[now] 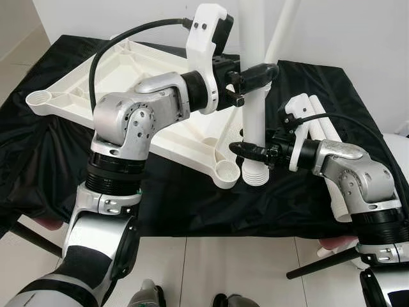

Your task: Building children table

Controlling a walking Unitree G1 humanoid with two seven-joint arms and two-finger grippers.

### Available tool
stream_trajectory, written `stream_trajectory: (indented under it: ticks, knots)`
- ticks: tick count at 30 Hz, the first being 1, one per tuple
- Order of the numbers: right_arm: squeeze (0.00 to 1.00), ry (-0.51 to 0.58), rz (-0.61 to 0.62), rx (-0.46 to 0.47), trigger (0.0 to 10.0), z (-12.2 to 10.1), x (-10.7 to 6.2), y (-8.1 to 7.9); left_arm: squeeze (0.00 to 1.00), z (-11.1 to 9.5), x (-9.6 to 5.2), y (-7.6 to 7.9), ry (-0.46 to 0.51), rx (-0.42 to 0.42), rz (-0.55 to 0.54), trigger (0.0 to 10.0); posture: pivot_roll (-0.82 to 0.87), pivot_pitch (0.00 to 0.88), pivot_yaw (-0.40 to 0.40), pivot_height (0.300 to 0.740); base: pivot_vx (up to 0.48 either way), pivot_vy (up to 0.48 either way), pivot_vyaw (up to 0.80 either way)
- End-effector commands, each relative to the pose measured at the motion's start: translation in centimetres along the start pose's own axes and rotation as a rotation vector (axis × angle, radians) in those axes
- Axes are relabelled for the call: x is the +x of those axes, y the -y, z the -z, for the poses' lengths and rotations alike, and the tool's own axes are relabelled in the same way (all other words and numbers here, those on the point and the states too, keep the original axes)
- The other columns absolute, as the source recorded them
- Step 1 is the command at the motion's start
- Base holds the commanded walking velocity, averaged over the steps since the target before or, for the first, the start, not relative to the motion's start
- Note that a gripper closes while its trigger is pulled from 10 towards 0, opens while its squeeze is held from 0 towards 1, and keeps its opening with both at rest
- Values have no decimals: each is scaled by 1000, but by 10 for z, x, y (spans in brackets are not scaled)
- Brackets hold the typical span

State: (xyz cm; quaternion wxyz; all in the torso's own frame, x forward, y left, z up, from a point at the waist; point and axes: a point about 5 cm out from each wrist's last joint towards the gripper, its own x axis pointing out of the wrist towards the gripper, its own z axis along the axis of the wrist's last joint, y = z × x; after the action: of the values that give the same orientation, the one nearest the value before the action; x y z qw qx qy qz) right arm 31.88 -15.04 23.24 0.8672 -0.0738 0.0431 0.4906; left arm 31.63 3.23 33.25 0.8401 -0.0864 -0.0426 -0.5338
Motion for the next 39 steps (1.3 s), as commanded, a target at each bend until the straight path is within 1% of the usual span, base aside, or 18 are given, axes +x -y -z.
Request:
stream_trajectory:
  ticks: [1, 15, 16, 17, 19, 21, 24, 25, 26, 27, 29, 31, 33, 34, 35, 36, 37, 39]
  knots:
    - [0, -35, 40, 17, 0, 6, -3, 6, 0, -6, 2, 12, 25, 5, 78, 10000, -48, 112, -52, 740, 0, 0, 0]
    - [0, -21, 40, -2, 0, 4, -4, 6, 0, -7, 3, 14, 22, 3, 85, 10000, -52, 114, -50, 740, 0, 0, 0]
    - [0, -19, 39, -7, 10000, 4, -3, 6, 969, -7, 3, 14, 24, -12, 93, 10000, -52, 114, -50, 740, 0, 0, 0]
    - [0, -16, 41, -10, 10000, 3, -3, 6, 1000, -6, 3, 15, 28, -37, 109, 10000, -52, 114, -50, 740, 0, 0, 0]
    - [0, -10, 47, -12, 10000, 2, -3, 7, 1000, -6, 3, 17, 28, -47, 125, 10000, -52, 114, -50, 740, 0, 0, 0]
    - [0, 8, 67, -13, 10000, 0, -3, 10, 1000, -5, 2, 18, 33, -77, 147, 10000, -51, 114, -50, 740, 0, 0, 0]
    - [0, 13, 85, -11, 10000, -1, -2, 12, 1000, -5, 2, 17, 32, -83, 144, 10000, -51, 114, -50, 740, 0, 0, 0]
    - [0, 26, 118, -4, 10000, -2, -2, 16, 1000, -3, 1, 16, 34, -118, 125, 10000, -48, 112, -48, 740, 0, 0, 0]
    - [0, 26, 118, -4, 10000, -2, -2, 16, 1000, -3, 1, 16, 34, -118, 125, 10000, -48, 112, -48, 740, 0, 0, 0]
    - [0, 32, 129, 1, 10000, -2, -2, 17, 1000, -3, 0, 15, 39, -144, 120, 10000, -48, 112, -48, 740, 0, 0, 0]
    - [0, 32, 129, 1, 10000, -2, -2, 17, 1000, -3, 0, 15, 39, -144, 120, 10000, -48, 112, -48, 740, 0, 0, 0]
    - [0, 67, 157, 4, 10000, -4, -2, 20, 1000, 5, -2, 8, 3, -157, 63, 10000, -43, 111, -45, 740, 0, 0, 0]
    - [0, 84, 169, 5, 10000, -5, -2, 21, 1000, 9, -3, 5, -12, -162, 37, 10000, -43, 111, -45, 740, 0, 0, 0]
    - [0, 103, 184, -2, 10000, -7, -2, 22, 0, 15, -4, 0, -29, -173, -8, 10000, -41, 109, -44, 740, 0, 0, 0]
    - [0, 103, 184, -2, 10000, -7, -2, 22, 0, 15, -4, 0, -29, -173, -8, 10000, -41, 109, -44, 740, 0, 0, 0]
    - [0, 132, 209, -12, 10000, -10, -3, 25, 0, 20, -5, -6, -37, -188, -62, 10000, -41, 109, -43, 740, 0, 0, 0]
    - [0, 132, 209, -12, 10000, -10, -3, 25, 0, 20, -5, -6, -37, -188, -62, 10000, -41, 109, -43, 740, 0, 0, 0]
    - [0, 178, 261, -26, 10000, -15, -4, 30, 0, 27, -6, -16, -46, -206, -144, 10000, -40, 108, -42, 740, 0, 0, 0]
